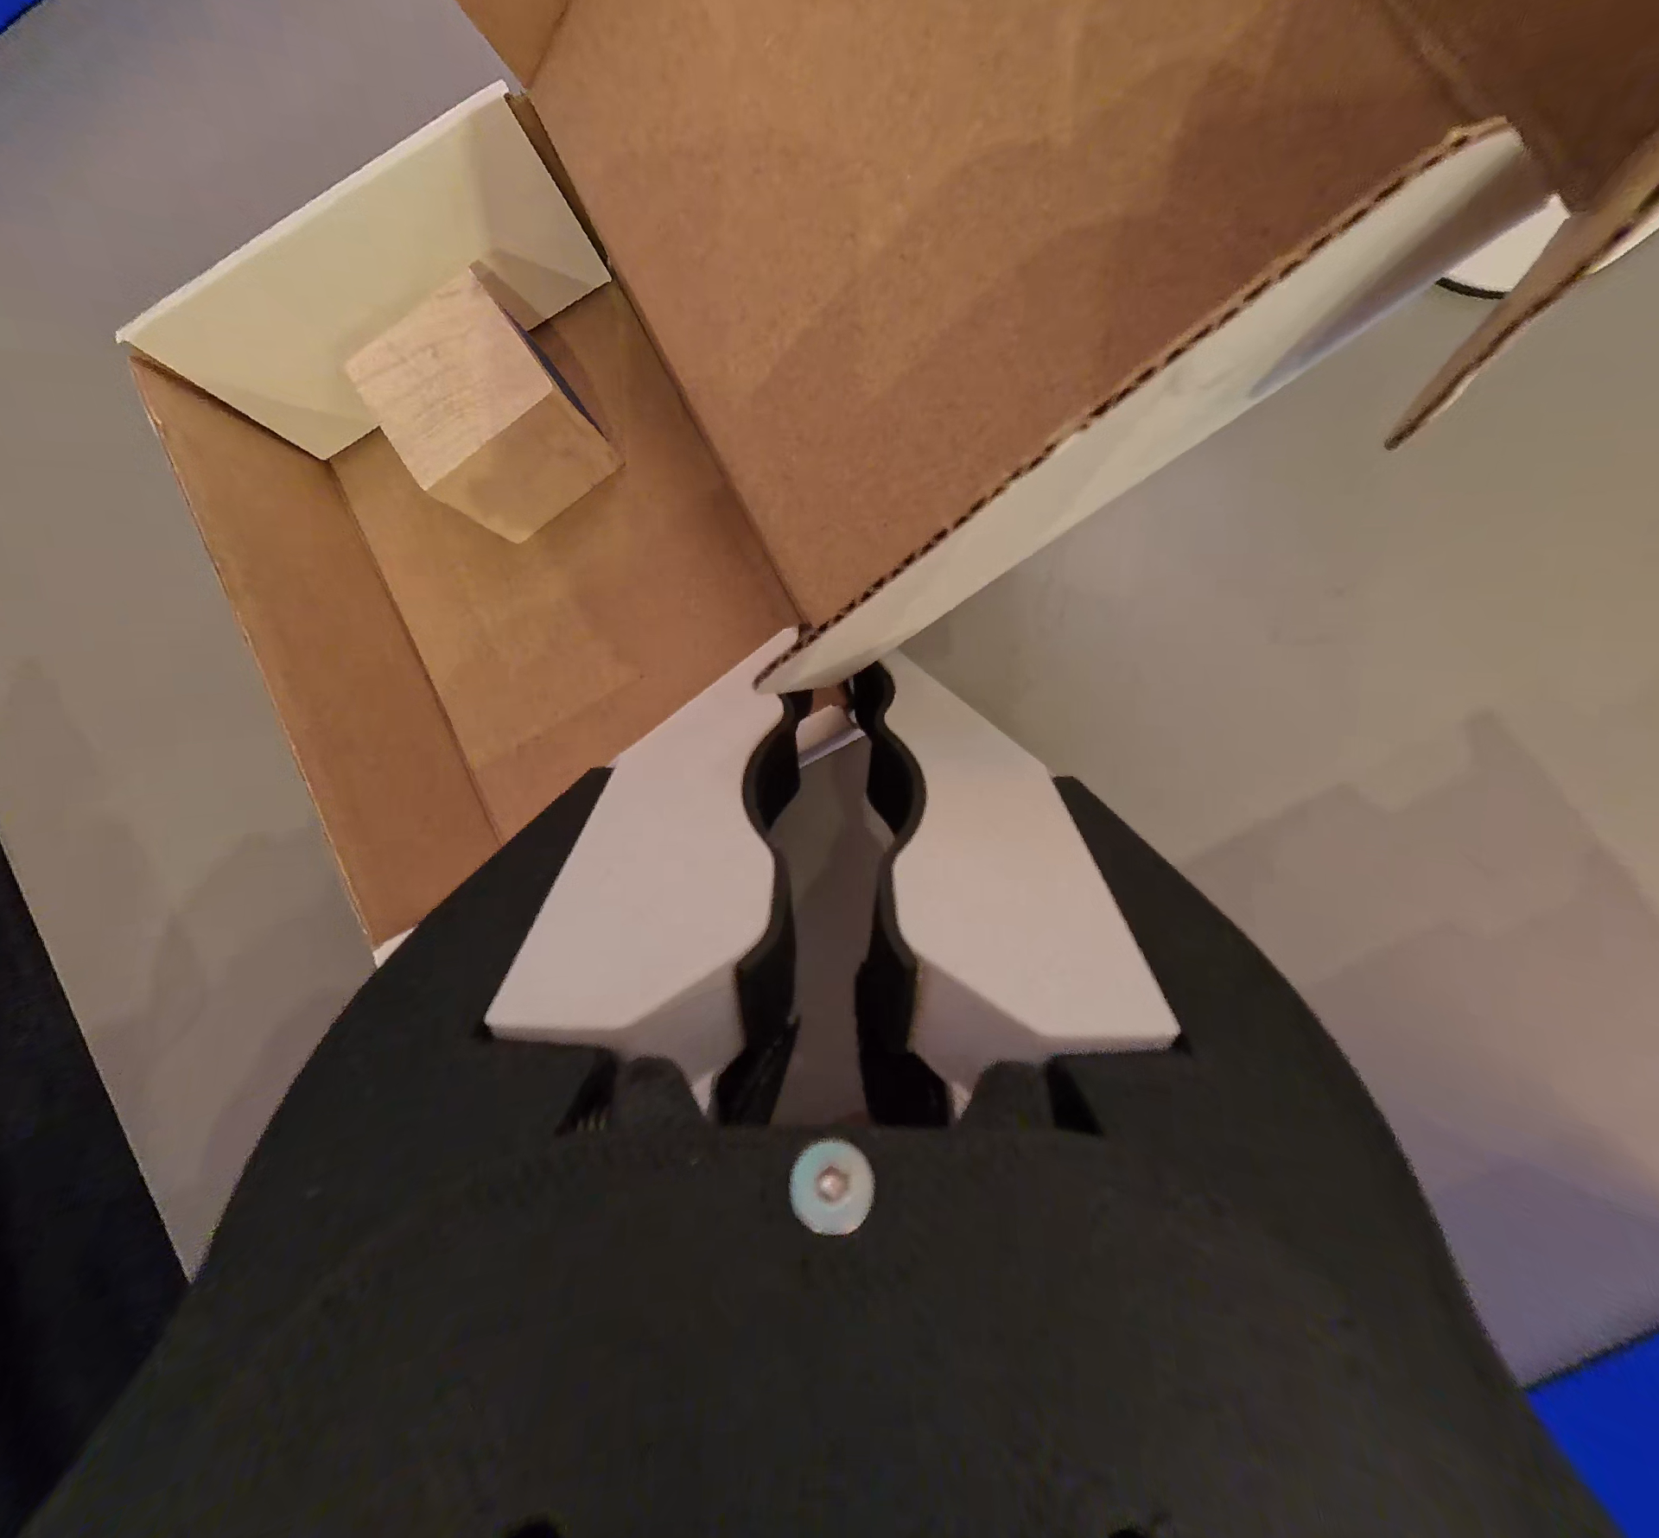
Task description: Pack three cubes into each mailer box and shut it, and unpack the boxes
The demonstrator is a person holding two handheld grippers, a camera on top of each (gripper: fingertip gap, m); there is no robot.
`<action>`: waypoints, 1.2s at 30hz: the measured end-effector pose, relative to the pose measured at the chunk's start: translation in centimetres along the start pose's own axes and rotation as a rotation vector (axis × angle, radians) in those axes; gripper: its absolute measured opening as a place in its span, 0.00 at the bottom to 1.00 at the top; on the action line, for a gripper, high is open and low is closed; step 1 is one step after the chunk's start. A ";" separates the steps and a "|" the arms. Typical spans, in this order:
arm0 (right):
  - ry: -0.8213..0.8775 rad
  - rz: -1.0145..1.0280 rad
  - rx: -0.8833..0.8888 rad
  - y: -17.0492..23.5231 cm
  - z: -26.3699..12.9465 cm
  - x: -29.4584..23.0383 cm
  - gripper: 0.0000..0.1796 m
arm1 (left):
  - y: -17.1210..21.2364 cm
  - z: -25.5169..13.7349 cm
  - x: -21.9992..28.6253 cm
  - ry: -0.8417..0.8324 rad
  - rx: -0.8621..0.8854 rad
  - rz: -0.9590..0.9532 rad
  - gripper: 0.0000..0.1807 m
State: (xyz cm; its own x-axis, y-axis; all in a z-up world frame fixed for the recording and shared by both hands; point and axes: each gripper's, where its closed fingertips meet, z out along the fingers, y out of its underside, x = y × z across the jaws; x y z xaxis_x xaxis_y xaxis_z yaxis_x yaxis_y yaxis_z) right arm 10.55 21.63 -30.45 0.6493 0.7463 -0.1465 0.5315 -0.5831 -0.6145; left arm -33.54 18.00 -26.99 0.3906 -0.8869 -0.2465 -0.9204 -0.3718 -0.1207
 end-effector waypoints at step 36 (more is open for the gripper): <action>-0.006 -0.009 0.015 0.0 0.1 0.1 0.03 | -35.0 3.5 16.3 0.218 0.283 0.517 0.15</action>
State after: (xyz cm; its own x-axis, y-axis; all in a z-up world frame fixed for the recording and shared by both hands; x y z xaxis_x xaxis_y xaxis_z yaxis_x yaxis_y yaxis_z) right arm 10.56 21.75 -30.51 0.6413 0.7534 -0.1452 0.5294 -0.5714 -0.6271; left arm 5.14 17.51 -30.19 -0.1435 -0.9793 -0.1431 -0.9380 0.1807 -0.2958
